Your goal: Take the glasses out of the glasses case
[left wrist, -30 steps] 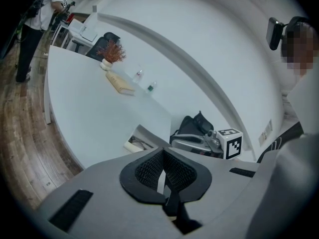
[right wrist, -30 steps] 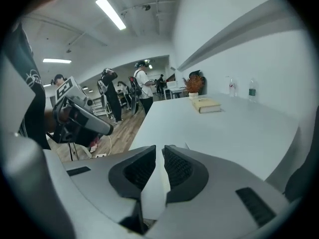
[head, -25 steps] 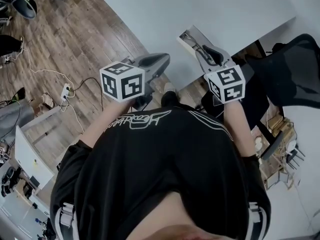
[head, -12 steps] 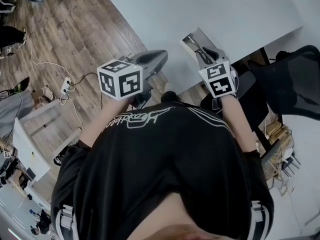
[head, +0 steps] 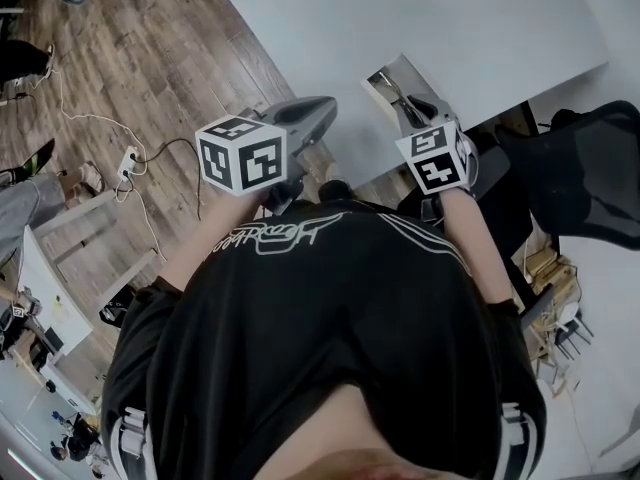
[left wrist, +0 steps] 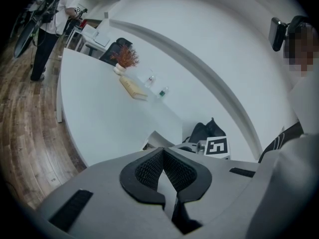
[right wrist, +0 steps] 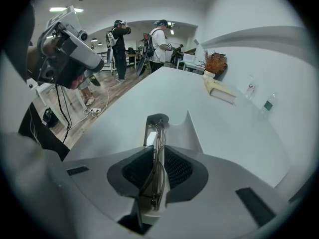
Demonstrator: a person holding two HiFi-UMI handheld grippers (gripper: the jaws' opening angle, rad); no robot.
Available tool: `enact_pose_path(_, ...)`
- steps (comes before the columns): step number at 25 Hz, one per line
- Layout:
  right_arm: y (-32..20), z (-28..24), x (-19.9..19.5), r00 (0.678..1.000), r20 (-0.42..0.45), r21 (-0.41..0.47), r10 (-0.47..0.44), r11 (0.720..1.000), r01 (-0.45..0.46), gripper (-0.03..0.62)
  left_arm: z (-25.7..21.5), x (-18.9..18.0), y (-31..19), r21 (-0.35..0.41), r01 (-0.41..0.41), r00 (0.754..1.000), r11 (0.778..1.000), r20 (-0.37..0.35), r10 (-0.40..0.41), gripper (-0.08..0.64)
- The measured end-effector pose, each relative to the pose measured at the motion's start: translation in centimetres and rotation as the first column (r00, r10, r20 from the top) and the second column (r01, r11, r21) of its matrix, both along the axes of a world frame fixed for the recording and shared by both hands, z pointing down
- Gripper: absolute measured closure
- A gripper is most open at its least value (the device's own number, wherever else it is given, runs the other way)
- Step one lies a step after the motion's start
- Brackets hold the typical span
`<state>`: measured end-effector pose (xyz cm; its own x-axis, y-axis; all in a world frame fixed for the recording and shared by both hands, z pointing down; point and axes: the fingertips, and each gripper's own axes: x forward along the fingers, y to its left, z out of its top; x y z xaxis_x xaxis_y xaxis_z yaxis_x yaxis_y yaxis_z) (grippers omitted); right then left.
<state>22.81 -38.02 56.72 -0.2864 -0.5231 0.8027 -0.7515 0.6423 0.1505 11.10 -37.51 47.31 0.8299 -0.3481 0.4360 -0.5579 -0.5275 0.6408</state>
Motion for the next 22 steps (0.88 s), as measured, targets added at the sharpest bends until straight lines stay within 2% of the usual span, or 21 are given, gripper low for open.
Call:
enact_pose_path(5,0.12,0.12,-0.18,1.0,0.0,-0.013,-0.027,1.0,0.027,0.555,0.0,0.25,-0.12,0.001,0.01,1.0,1.0,-0.003,-0.01,0.554)
enact_pose_path(22,-0.25,-0.06,-0.11,0.999,-0.007,-0.02,-0.048,0.999,0.048,0.572,0.64,-0.06,-0.19,-0.011,0.044,0.999,0.999,-0.012,-0.044,0.554)
